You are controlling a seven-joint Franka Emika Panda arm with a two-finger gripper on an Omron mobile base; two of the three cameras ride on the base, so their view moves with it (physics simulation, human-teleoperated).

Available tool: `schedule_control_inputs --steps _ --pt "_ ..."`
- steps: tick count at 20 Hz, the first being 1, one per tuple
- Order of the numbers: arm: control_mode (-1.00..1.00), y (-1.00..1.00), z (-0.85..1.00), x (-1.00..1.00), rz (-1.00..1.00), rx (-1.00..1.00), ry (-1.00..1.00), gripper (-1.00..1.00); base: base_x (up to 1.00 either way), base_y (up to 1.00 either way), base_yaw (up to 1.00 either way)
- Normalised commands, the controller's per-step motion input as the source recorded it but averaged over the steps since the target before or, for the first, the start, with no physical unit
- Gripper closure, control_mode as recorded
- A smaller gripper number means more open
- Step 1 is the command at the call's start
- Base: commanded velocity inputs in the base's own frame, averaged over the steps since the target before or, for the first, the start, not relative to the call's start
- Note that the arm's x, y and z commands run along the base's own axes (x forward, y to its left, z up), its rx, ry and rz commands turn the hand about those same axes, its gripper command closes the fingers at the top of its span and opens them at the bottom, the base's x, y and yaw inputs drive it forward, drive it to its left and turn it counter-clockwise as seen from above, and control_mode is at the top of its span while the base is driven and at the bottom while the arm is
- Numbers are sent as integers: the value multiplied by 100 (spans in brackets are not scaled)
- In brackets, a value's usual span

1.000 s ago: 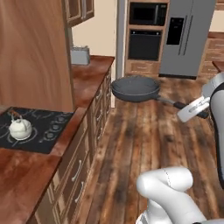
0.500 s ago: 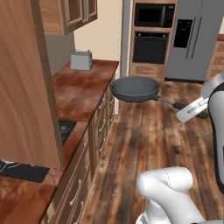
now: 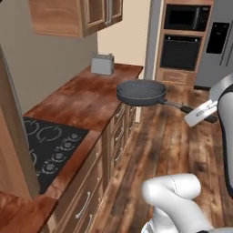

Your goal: Pick the pan from the cabinet and place it on the stove. Then turn on the stove burner for the pan.

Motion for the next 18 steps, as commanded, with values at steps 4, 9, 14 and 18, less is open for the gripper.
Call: schedule_control_inputs --steps 4,9,14,18 --pt "100 0 0 0 0 0 0 100 19 -8 36" --pt "100 0 0 0 0 0 0 100 56 -34 38" --pt "100 0 0 0 0 0 0 100 44 -31 39" --pt "100 0 0 0 0 0 0 100 4 -17 42"
